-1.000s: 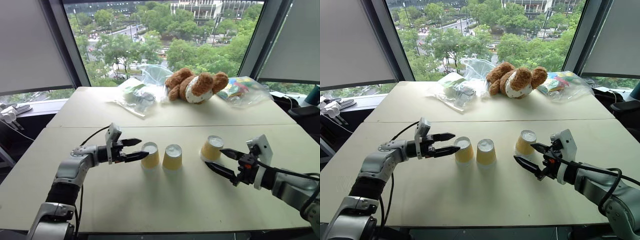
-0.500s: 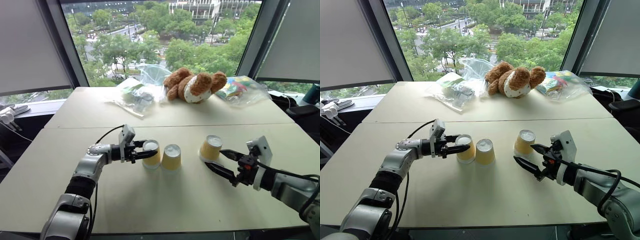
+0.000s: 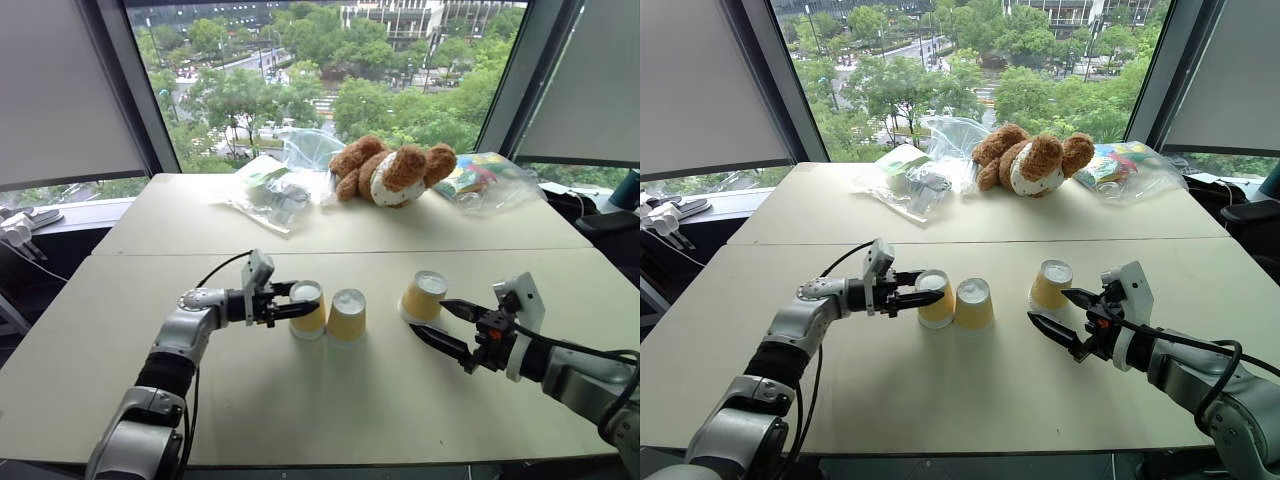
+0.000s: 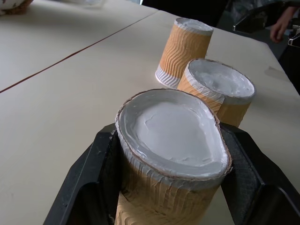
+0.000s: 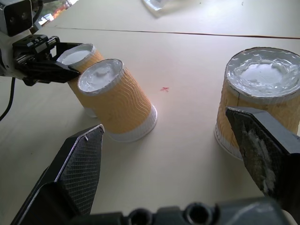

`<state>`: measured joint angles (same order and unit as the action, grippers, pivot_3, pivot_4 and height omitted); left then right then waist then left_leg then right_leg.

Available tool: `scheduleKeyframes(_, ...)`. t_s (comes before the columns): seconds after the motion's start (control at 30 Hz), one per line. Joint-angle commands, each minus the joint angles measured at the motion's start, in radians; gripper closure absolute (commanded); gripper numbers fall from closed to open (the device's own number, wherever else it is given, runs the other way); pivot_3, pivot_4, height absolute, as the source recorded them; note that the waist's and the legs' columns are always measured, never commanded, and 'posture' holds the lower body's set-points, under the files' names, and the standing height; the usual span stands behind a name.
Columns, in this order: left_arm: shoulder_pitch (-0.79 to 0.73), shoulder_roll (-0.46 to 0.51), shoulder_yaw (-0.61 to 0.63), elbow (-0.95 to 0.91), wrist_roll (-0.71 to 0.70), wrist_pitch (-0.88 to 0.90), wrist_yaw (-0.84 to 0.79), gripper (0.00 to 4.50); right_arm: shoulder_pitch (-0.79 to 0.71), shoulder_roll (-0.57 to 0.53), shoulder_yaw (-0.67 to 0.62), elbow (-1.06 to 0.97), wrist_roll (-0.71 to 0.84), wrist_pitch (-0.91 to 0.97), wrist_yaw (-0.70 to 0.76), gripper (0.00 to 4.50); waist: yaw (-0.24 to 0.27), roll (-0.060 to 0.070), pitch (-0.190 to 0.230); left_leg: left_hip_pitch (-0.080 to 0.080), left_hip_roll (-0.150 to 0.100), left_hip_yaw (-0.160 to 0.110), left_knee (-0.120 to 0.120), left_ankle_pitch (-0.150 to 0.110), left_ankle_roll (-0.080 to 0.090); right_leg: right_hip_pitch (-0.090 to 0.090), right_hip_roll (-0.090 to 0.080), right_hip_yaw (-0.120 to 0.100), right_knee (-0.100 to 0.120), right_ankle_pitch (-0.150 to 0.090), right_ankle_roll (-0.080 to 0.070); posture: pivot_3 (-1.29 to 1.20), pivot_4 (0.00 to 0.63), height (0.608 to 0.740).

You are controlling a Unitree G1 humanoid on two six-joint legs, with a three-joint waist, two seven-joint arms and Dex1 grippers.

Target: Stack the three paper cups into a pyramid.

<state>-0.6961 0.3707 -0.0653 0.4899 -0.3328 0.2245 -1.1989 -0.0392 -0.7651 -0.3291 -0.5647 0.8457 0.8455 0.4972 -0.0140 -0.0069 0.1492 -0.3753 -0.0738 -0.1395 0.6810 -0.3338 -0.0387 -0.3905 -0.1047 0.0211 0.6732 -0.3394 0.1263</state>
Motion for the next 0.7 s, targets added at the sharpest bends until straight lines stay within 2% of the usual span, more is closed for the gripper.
scheduleKeyframes(0.03, 0.001, 0.001, 0.004, -0.022, -0.001, -0.016, -0.012, 0.42, -0.006, 0.0, -0.037, -0.023, -0.003, -0.022, -0.004, 0.0, 0.0, 0.0, 0.0, 0.0, 0.0, 0.0, 0.0, 0.0, 0.0, 0.0, 0.0, 0.0, 0.0, 0.0, 0.0, 0.0, 0.15, 0.74)
scheduleKeyframes(0.07, 0.004, 0.005, 0.007, -0.029, -0.004, -0.012, -0.014, 0.06, -0.006, 0.0, -0.039, -0.023, -0.006, -0.024, -0.006, 0.0, 0.0, 0.0, 0.0, 0.0, 0.0, 0.0, 0.0, 0.0, 0.0, 0.0, 0.0, 0.0, 0.0, 0.0, 0.0, 0.0, 0.15, 0.74)
scheduleKeyframes(0.27, 0.038, 0.072, 0.038, -0.111, -0.033, 0.062, -0.02, 0.06, -0.032, -0.003, -0.051, 0.021, -0.059, -0.059, -0.024, 0.0, -0.004, 0.0, 0.0, 0.0, 0.0, 0.0, 0.0, 0.0, 0.0, -0.001, 0.0, 0.0, 0.0, 0.0, 0.0, 0.0, 0.15, 0.74)
scheduleKeyframes(0.5, 0.123, 0.262, 0.118, -0.365, -0.15, 0.305, -0.037, 0.06, -0.123, 0.009, 0.02, 0.197, -0.196, -0.154, 0.004, 0.0, -0.007, 0.0, 0.0, 0.0, 0.001, 0.0, -0.001, 0.0, 0.0, -0.001, 0.0, 0.001, 0.0, 0.0, 0.0, 0.0, 0.15, 0.74)
scheduleKeyframes(0.7, 0.216, 0.376, 0.182, -0.566, -0.263, 0.475, -0.02, 0.06, -0.223, 0.07, 0.068, 0.324, -0.224, -0.194, 0.044, 0.0, -0.004, 0.001, 0.0, 0.0, 0.0, 0.0, -0.001, 0.0, 0.0, -0.001, -0.001, 0.001, 0.0, 0.0, 0.0, 0.0, 0.15, 0.74)
